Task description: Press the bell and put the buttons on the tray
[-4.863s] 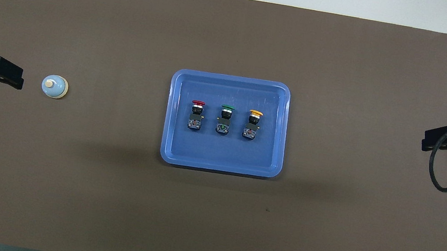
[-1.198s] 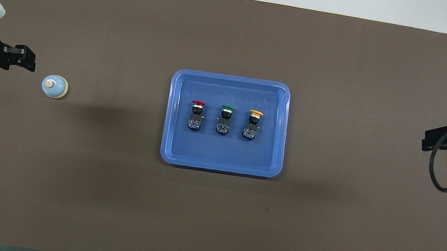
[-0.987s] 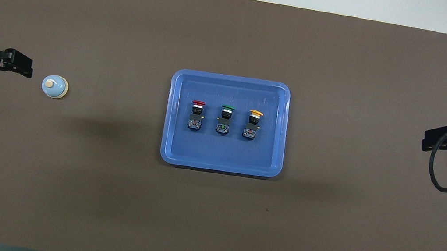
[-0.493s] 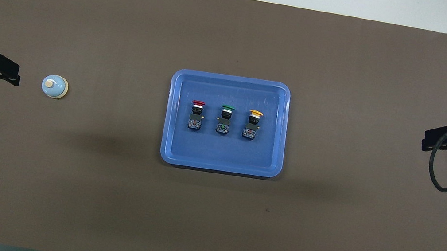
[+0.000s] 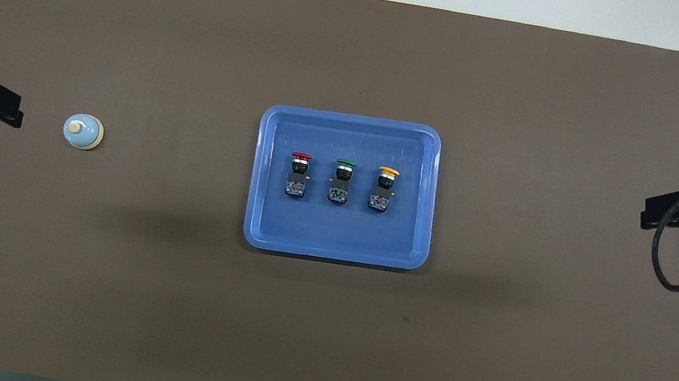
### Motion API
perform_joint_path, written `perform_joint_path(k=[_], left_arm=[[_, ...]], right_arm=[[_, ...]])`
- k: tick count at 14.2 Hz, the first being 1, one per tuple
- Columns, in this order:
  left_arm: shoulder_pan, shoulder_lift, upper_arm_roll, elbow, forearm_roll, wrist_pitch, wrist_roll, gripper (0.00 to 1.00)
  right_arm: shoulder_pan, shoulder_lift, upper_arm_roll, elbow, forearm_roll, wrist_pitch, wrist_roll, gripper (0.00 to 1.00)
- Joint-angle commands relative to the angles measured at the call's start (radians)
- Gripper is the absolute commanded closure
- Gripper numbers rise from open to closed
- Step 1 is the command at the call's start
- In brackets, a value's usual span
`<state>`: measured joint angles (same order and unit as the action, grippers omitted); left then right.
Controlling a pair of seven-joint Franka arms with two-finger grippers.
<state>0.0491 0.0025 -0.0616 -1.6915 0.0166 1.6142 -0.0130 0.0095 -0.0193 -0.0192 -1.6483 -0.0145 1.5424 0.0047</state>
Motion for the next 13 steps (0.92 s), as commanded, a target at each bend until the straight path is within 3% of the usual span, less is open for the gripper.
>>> perform_joint_path(k=[1, 13], left_arm=[[0.012, -0.025, -0.023, 0.003, -0.006, -0.025, 0.012, 0.0], [0.024, -0.047, -0.038, 0.042, -0.001, -0.031, 0.012, 0.0]], right_arm=[[-0.014, -0.01, 0.013, -0.004, -0.008, -0.011, -0.029, 0.0], [-0.014, -0.01, 0.013, -0.004, -0.008, -0.011, -0.029, 0.0]])
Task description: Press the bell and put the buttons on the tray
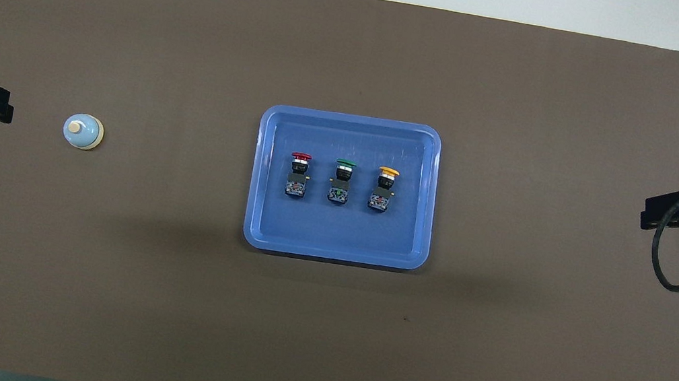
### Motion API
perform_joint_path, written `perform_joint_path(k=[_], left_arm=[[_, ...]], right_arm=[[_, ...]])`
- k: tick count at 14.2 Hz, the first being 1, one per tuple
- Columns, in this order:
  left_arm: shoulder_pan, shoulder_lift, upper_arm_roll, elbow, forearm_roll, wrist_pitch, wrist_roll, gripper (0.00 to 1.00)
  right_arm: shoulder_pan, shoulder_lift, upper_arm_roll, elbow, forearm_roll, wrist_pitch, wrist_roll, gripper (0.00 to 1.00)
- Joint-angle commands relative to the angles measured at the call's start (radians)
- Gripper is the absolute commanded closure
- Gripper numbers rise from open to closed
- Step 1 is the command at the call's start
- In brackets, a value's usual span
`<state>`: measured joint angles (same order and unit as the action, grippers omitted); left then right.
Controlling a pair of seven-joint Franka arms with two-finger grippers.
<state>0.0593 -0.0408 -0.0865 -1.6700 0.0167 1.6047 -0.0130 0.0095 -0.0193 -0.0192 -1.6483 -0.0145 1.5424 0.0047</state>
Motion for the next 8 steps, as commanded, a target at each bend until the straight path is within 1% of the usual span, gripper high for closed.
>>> perform_joint_path(k=[1, 8], left_arm=[[0.014, -0.004, -0.013, 0.019, -0.003, -0.019, 0.012, 0.0], [0.013, -0.005, -0.015, 0.016, -0.006, -0.019, 0.013, 0.0]], right_arm=[[-0.014, -0.01, 0.013, -0.004, -0.008, -0.011, -0.029, 0.0], [-0.014, -0.01, 0.013, -0.004, -0.008, -0.011, -0.029, 0.0]])
